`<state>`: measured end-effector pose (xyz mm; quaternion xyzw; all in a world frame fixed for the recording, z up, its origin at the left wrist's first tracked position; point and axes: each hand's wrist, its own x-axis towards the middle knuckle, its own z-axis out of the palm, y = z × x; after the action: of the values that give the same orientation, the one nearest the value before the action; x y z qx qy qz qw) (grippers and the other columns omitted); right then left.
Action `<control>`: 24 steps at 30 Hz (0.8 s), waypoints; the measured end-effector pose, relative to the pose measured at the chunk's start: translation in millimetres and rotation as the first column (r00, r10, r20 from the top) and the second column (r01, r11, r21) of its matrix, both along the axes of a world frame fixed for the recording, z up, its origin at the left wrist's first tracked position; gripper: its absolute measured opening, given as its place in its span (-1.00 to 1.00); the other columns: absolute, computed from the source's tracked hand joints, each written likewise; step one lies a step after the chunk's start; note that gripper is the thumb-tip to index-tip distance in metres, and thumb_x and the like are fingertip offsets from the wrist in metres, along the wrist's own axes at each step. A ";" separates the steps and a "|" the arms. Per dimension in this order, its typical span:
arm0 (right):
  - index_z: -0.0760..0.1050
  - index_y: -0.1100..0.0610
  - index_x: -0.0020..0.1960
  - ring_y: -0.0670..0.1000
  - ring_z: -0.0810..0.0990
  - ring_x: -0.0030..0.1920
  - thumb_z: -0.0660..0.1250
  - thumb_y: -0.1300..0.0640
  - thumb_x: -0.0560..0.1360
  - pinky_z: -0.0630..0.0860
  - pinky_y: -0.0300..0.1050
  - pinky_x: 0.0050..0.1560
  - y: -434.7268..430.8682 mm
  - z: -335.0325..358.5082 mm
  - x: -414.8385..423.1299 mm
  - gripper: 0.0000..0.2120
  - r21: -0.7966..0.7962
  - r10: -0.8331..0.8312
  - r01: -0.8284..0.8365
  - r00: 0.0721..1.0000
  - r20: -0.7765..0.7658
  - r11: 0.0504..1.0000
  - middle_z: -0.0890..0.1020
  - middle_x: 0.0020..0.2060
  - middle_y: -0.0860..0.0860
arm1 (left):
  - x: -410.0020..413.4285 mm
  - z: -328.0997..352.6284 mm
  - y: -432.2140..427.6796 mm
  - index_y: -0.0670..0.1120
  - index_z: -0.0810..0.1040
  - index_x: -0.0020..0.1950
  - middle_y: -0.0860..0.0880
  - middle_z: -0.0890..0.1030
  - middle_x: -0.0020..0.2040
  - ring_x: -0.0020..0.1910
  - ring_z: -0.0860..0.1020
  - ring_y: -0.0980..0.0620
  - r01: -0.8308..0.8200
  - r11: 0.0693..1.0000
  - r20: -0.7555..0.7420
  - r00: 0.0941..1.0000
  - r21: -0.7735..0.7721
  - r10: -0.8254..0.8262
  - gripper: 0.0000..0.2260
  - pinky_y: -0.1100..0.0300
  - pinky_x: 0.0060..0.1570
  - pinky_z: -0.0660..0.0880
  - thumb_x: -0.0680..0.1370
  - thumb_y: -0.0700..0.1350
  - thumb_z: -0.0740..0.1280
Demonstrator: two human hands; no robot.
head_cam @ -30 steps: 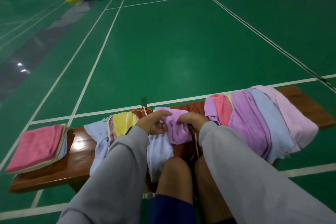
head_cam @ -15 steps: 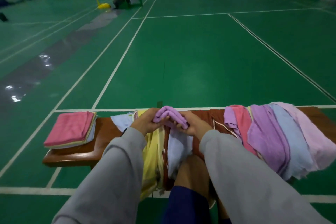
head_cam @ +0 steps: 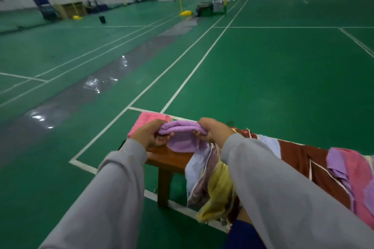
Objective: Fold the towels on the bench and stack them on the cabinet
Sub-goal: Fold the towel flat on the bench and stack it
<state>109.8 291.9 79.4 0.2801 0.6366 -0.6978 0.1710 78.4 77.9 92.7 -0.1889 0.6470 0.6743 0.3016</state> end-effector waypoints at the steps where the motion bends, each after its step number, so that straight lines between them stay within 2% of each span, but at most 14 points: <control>1: 0.34 0.15 -0.23 -0.04 0.43 -0.59 0.09 0.29 0.63 0.36 -0.31 -0.66 -11.1 1.5 -3.2 -0.73 0.000 0.044 -0.044 0.999 0.016 0.999 0.43 -0.51 0.07 | -1.8 -2.8 -11.2 -0.16 0.60 -0.14 -0.09 0.62 -0.28 -0.44 0.61 0.02 -0.004 1.000 0.000 1.000 -0.018 0.004 -0.84 0.22 -0.44 0.61 0.61 -0.19 0.28; 3: 0.33 0.19 -0.29 -0.04 0.31 -0.71 0.04 0.34 0.64 0.28 -0.30 -0.69 -31.9 0.9 -13.0 -0.66 0.006 0.131 -0.132 0.991 0.031 0.991 0.33 -0.57 0.09 | -7.1 -6.1 -30.7 -0.15 0.57 -0.14 -0.09 0.57 -0.27 -0.44 0.57 0.03 -0.013 0.999 0.004 1.000 -0.050 0.013 -0.86 0.23 -0.45 0.59 0.59 -0.20 0.28; 4: 0.35 0.21 -0.29 -0.03 0.35 -0.68 0.06 0.34 0.65 0.32 -0.25 -0.67 -44.1 -0.9 -20.7 -0.66 0.011 0.169 -0.169 0.985 0.025 0.986 0.35 -0.52 0.10 | -12.0 -6.0 -39.2 -0.15 0.56 -0.15 -0.08 0.56 -0.30 -0.45 0.56 0.04 -0.026 0.997 -0.002 1.000 -0.069 0.026 -0.86 0.23 -0.49 0.58 0.59 -0.20 0.28; 6: 0.45 0.24 -0.20 0.00 0.44 -0.49 0.12 0.30 0.64 0.40 -0.18 -0.60 -66.7 -1.4 -36.4 -0.73 0.088 0.203 -0.203 0.979 0.004 0.975 0.44 -0.36 0.12 | -25.7 -1.5 -55.6 -0.15 0.53 -0.18 -0.07 0.54 -0.38 -0.50 0.53 0.06 -0.043 0.996 -0.038 0.998 -0.076 0.041 -0.83 0.27 -0.58 0.49 0.60 -0.20 0.27; 8: 0.54 0.25 -0.03 0.02 0.48 -0.38 0.24 0.24 0.60 0.40 -0.26 -0.63 -91.1 -3.7 -59.9 -0.87 0.162 0.126 -0.119 0.991 -0.035 0.980 0.55 -0.23 0.13 | -44.1 8.1 -69.5 -0.14 0.49 -0.17 -0.03 0.49 -0.43 -0.54 0.46 0.09 -0.019 0.999 -0.094 0.995 -0.051 0.014 -0.84 0.30 -0.61 0.41 0.61 -0.20 0.25; 10: 0.53 0.19 -0.06 0.06 0.54 -0.36 0.33 0.24 0.53 0.42 -0.27 -0.57 -112.4 1.8 -77.8 -0.98 0.130 -0.004 0.022 0.991 -0.136 0.991 0.60 -0.22 0.13 | -64.8 12.2 -86.2 -0.12 0.50 -0.09 -0.01 0.49 -0.41 -0.51 0.45 0.10 -0.037 0.998 -0.176 0.984 -0.045 0.028 -0.90 0.28 -0.56 0.43 0.61 -0.17 0.26; 11: 0.52 0.15 -0.04 0.08 0.56 -0.35 0.35 0.26 0.50 0.43 -0.25 -0.52 -120.9 5.3 -87.3 -0.94 0.089 -0.057 0.076 0.979 -0.196 0.993 0.61 -0.19 0.12 | -74.2 11.6 -94.7 -0.11 0.54 0.00 -0.02 0.53 -0.36 -0.44 0.50 0.09 -0.056 0.997 -0.223 0.974 -0.053 0.043 -0.93 0.25 -0.50 0.49 0.61 -0.14 0.29; 13: 0.50 0.06 0.13 0.08 0.60 -0.34 0.36 0.30 0.46 0.50 -0.18 -0.50 -131.5 8.2 -101.5 -0.71 0.034 -0.080 0.094 0.954 -0.289 0.995 0.62 -0.12 0.09 | -93.8 1.6 -112.2 -0.03 0.57 0.19 -0.02 0.63 -0.18 -0.26 0.58 0.07 -0.073 0.996 -0.300 0.952 -0.046 0.056 -0.82 0.20 -0.37 0.57 0.60 -0.09 0.34; 14: 0.46 0.07 0.19 0.08 0.62 -0.33 0.36 0.32 0.45 0.55 -0.14 -0.49 -136.3 3.4 -107.0 -0.65 0.021 -0.077 0.087 0.953 -0.294 0.996 0.61 -0.10 0.08 | -102.8 -7.4 -119.9 0.00 0.57 0.23 -0.02 0.65 -0.11 -0.21 0.59 0.05 -0.077 0.996 -0.315 0.947 -0.048 0.058 -0.80 0.18 -0.36 0.58 0.61 -0.10 0.35; 17: 0.39 0.22 0.24 0.17 0.69 -0.17 0.39 0.35 0.44 0.70 0.12 -0.27 -148.4 -33.3 -120.3 -0.60 0.031 -0.061 0.068 0.980 -0.188 0.997 0.61 0.03 0.16 | -121.7 -50.2 -136.2 -0.19 0.55 0.14 -0.15 0.60 -0.07 -0.26 0.57 -0.01 -0.139 0.976 -0.302 0.949 -0.168 0.084 -0.89 0.20 -0.40 0.58 0.62 -0.25 0.33; 19: 0.37 0.26 0.27 0.18 0.68 -0.17 0.36 0.41 0.50 0.70 0.15 -0.20 -154.1 -58.5 -116.7 -0.62 -0.020 -0.024 0.023 0.997 -0.068 1.000 0.57 0.00 0.18 | -129.0 -87.0 -140.8 -0.29 0.57 0.04 -0.23 0.61 -0.05 -0.23 0.60 -0.10 -0.207 0.932 -0.295 0.948 -0.297 0.116 -0.91 0.07 -0.28 0.64 0.57 -0.38 0.31; 21: 0.36 0.28 0.35 0.16 0.64 -0.24 0.32 0.46 0.54 0.70 0.15 -0.14 -158.4 -83.2 -113.7 -0.59 -0.060 0.010 -0.009 1.000 0.021 0.998 0.50 -0.12 0.11 | -128.5 -114.4 -141.3 -0.34 0.61 0.11 -0.24 0.63 -0.01 -0.10 0.63 -0.18 -0.272 0.879 -0.302 0.940 -0.392 0.156 -0.78 -0.10 -0.01 0.67 0.51 -0.44 0.27; 22: 0.34 0.31 0.41 0.15 0.64 -0.25 0.32 0.47 0.54 0.70 0.16 -0.08 -160.0 -93.3 -113.7 -0.54 -0.066 0.018 -0.015 0.999 0.032 0.998 0.48 -0.13 0.09 | -127.8 -122.4 -141.8 -0.34 0.61 0.17 -0.22 0.63 -0.01 -0.07 0.63 -0.18 -0.301 0.863 -0.314 0.933 -0.406 0.178 -0.71 -0.15 0.06 0.65 0.49 -0.46 0.25; 24: 0.34 0.33 0.44 0.18 0.67 -0.20 0.34 0.47 0.53 0.70 0.15 -0.03 -162.5 -98.3 -114.3 -0.50 -0.087 0.005 -0.003 1.000 0.023 0.996 0.50 -0.09 0.09 | -130.8 -130.2 -145.4 -0.32 0.59 0.25 -0.21 0.62 0.01 -0.04 0.62 -0.19 -0.333 0.851 -0.340 0.919 -0.406 0.197 -0.63 -0.17 0.08 0.65 0.47 -0.46 0.23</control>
<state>-4.5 129.4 -18.8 0.2793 0.6042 -0.7211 0.1921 -52.5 -67.5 -37.5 -0.2432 0.7909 0.5589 0.0552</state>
